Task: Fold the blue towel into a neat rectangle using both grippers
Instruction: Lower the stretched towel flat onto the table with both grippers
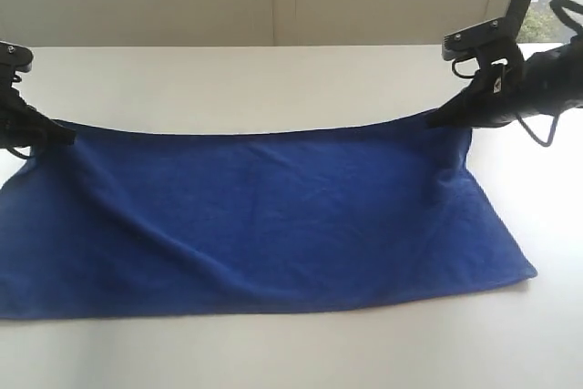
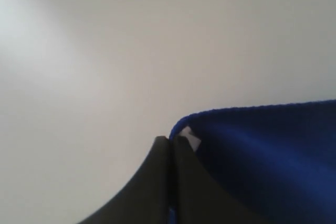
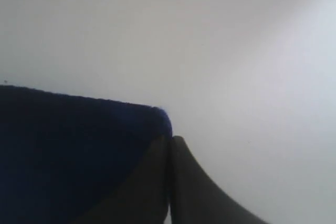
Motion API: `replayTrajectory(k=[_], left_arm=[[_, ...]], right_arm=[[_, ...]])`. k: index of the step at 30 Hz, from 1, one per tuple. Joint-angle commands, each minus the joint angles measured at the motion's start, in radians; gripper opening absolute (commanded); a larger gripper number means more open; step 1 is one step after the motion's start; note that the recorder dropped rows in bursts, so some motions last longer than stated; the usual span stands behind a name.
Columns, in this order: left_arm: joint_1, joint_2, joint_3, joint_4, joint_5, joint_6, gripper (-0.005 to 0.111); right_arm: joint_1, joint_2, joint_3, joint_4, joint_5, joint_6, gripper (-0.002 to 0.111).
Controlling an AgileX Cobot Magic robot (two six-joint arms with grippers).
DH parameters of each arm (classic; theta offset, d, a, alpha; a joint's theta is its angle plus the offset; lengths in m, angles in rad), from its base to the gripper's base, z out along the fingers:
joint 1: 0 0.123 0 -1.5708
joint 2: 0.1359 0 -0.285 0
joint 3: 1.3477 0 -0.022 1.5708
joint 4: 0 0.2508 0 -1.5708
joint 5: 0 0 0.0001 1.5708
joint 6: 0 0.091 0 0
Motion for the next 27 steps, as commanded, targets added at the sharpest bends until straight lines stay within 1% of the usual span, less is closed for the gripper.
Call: replayTrajectory(k=[1, 6, 13, 15, 17, 18, 21, 22, 23, 24, 27], left_arm=[[0.005, 0.049, -0.055, -0.005, 0.002, -0.012, 0.0], [0.005, 0.085, -0.085, -0.005, 0.004, -0.012, 0.0], [0.005, 0.114, -0.084, -0.005, -0.005, -0.012, 0.0], [0.005, 0.114, -0.084, -0.005, -0.025, -0.012, 0.0], [0.005, 0.114, -0.084, -0.005, -0.053, -0.012, 0.009], [0.005, 0.114, -0.084, -0.005, -0.06, -0.012, 0.019], [0.005, 0.114, -0.086, -0.005, -0.056, -0.012, 0.053], [0.005, 0.109, -0.09, -0.005, -0.056, -0.012, 0.061], [0.005, 0.104, -0.097, -0.005, -0.053, -0.012, 0.064], [0.005, 0.085, -0.117, -0.005, -0.038, -0.012, 0.065], [0.005, 0.027, -0.151, -0.005, 0.024, -0.012, 0.064]], right_arm=[[-0.01, 0.05, -0.037, -0.006, -0.055, 0.006, 0.0], [-0.01, 0.098, -0.065, -0.006, -0.089, 0.0, 0.0], [-0.01, 0.13, -0.072, -0.006, -0.103, 0.0, 0.0], [-0.01, 0.13, -0.072, -0.006, -0.114, 0.0, 0.002], [-0.01, 0.13, -0.072, -0.006, -0.13, 0.0, 0.012], [-0.01, 0.127, -0.072, -0.006, -0.134, 0.0, 0.019], [-0.01, 0.113, -0.072, -0.006, -0.12, 0.0, 0.036], [-0.01, 0.098, -0.072, -0.006, -0.111, 0.0, 0.042], [-0.01, 0.084, -0.072, -0.006, -0.098, 0.0, 0.046], [-0.01, 0.053, -0.072, -0.006, -0.069, 0.0, 0.05], [-0.01, -0.019, -0.072, -0.006, 0.067, 0.018, 0.05]])
